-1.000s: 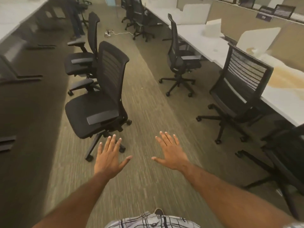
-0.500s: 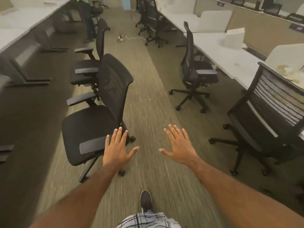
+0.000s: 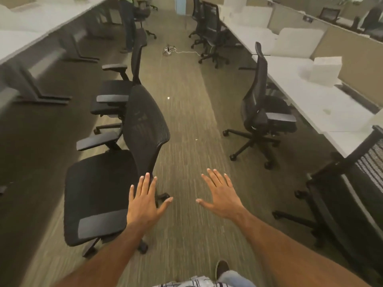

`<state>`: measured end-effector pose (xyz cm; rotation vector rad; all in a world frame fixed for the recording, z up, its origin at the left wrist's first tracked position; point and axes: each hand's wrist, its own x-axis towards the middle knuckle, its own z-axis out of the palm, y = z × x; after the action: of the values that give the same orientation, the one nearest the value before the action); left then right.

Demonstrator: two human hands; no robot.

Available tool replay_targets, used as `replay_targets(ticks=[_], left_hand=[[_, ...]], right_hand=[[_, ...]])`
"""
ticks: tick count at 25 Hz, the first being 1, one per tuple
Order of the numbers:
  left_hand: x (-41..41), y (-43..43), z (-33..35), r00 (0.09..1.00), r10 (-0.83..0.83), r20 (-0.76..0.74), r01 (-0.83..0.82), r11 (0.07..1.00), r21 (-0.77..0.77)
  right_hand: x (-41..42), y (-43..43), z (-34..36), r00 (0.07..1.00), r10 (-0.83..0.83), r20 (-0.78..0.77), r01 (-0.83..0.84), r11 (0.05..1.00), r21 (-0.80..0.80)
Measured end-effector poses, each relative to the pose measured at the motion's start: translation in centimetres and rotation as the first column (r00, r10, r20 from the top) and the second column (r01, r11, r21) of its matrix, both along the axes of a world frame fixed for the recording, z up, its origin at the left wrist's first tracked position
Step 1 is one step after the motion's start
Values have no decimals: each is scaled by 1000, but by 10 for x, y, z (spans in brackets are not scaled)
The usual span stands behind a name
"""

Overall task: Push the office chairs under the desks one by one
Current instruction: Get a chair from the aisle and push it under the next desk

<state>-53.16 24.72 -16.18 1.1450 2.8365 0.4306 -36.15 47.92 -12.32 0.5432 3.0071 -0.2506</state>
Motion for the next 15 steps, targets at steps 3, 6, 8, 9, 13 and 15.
replay_targets(ticks=[3,6,8,9,13,15], left_hand=[[-20,27,5,993,118,9,-118,986,119],[-49,74,29,978,205,-48,-186,947,262],[-69,112,46,953,294,-75,-258,916,306],[-77,129,54,938,339,-74,-298,897,325],[-97,187,81,865,500,-41,-440,796,417],[-108,209,92,822,568,-34,-501,750,432]], right_hand=[[-51,44,-8,995,93,-27,-94,995,-22],[-110,94,-8,974,224,-42,-225,974,-24],[-146,131,-4,950,308,-54,-308,951,-5],[-162,149,-1,937,345,-58,-346,938,-5],[-230,206,24,867,493,-79,-496,868,-28],[-263,225,35,811,577,-90,-580,815,-3]])
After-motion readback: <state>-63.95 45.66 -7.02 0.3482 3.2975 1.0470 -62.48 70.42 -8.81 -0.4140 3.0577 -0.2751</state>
